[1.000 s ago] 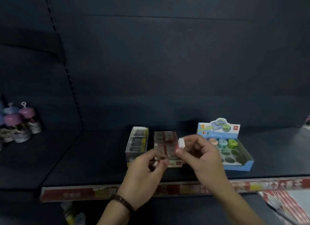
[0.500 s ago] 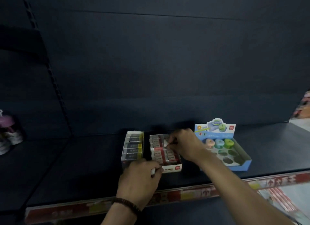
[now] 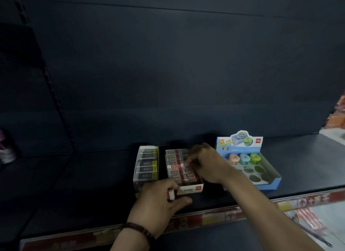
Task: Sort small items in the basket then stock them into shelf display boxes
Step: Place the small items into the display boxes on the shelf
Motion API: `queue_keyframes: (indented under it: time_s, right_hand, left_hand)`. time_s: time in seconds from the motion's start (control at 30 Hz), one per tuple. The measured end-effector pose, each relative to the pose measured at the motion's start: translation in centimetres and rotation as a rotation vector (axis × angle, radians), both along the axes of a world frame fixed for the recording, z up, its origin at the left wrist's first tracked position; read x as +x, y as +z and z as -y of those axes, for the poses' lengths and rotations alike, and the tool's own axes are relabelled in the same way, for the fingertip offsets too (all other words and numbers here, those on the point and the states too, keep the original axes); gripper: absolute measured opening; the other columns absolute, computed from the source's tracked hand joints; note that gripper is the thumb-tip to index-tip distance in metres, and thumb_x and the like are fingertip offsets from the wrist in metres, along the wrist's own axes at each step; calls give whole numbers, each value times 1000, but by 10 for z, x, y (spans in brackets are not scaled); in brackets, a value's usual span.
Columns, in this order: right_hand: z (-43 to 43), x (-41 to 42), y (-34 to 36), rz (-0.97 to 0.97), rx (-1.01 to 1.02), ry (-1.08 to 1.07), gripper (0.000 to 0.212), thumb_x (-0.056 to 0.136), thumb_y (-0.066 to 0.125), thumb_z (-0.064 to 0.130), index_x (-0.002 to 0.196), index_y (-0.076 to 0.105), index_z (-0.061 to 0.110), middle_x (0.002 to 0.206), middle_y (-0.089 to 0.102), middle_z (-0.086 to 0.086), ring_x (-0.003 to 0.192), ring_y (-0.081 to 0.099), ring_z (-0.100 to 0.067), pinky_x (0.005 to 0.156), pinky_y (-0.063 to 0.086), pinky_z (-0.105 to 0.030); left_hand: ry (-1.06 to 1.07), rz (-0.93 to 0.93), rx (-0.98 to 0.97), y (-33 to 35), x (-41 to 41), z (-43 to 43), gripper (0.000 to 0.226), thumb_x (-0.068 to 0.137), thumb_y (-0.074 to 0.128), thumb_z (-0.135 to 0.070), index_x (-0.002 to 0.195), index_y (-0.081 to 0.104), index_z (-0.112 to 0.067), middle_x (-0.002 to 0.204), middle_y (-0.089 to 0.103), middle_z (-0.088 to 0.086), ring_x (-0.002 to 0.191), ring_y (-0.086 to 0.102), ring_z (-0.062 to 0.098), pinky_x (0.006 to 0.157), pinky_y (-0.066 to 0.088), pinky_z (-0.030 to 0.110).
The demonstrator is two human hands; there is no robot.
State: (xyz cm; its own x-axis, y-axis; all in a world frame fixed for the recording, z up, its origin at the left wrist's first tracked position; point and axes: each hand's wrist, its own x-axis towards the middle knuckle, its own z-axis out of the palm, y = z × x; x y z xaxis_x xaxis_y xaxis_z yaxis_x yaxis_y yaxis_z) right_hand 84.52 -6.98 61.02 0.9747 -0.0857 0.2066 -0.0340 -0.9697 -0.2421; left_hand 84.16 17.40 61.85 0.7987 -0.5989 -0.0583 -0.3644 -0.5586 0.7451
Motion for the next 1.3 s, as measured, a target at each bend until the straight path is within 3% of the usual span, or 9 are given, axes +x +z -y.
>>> queue_keyframes:
  time_s: [0.13,0.23,0.33,0.4,0.57,0.77,0.93,1.17,1.3]
  right_hand:
    - [8,-12,9,-112,20,14,45,92,62,17,128,73,43,140,62,15,130,50,-20,114,41,-44]
    - [3,-25,12,42,143,-30,39,94,63,14,122,76,38,128,72,16,124,59,-18,109,47,-39]
    - [-21,-43,9,352,535,-105,35,91,72,2,114,78,28,110,78,14,107,71,-7,97,55,-29]
    - [-45,-57,7,465,830,-93,34,91,72,-5,109,77,23,102,79,8,100,74,-8,91,57,-25]
    - [-83,-77,6,516,1108,27,19,92,75,4,91,78,22,88,78,-4,84,73,-14,77,56,-23]
    - [-86,-73,8,572,1040,39,23,87,82,-4,91,79,19,87,78,-3,81,74,-16,77,57,-23]
    - [-82,-72,8,557,1082,53,22,87,80,-7,90,77,14,86,80,-4,82,77,-17,77,58,-22]
    - [-65,-67,9,562,1074,21,20,85,81,-9,89,77,10,87,79,-9,83,75,-19,79,59,-25]
    - [-40,-55,9,490,785,-88,22,84,88,6,91,79,24,88,78,3,85,75,-14,82,60,-31]
  left_hand:
    - [-82,-205,-175,12,-4,-4,25,96,73,-38,109,52,-36,92,71,-10,73,68,-2,66,55,18]
    - [-59,-380,-352,19,-5,-3,10,108,53,-18,116,51,-24,102,69,4,66,66,13,53,52,23]
    - [-24,-474,-486,22,-4,-3,12,109,52,-18,115,62,-22,110,73,4,66,65,19,47,42,24]
    - [-14,-477,-565,23,-4,-2,13,107,58,-19,112,69,-23,103,74,4,64,64,18,46,39,25]
    - [39,-446,-709,29,-3,2,14,101,67,-20,106,77,-29,100,74,7,62,57,18,47,36,26]
    - [121,-264,-705,35,-4,7,20,98,71,-13,107,80,-29,101,80,-5,57,67,17,41,40,22]
    - [166,-161,-676,34,-3,8,19,92,77,-11,99,83,-28,88,79,-7,63,68,2,46,45,13]
    - [198,61,-516,27,-4,16,17,96,74,-26,105,69,-39,98,69,-30,92,65,-8,76,52,10]
    - [119,54,-436,13,-15,8,63,87,61,12,118,46,-40,106,56,-14,98,57,-5,85,53,16]
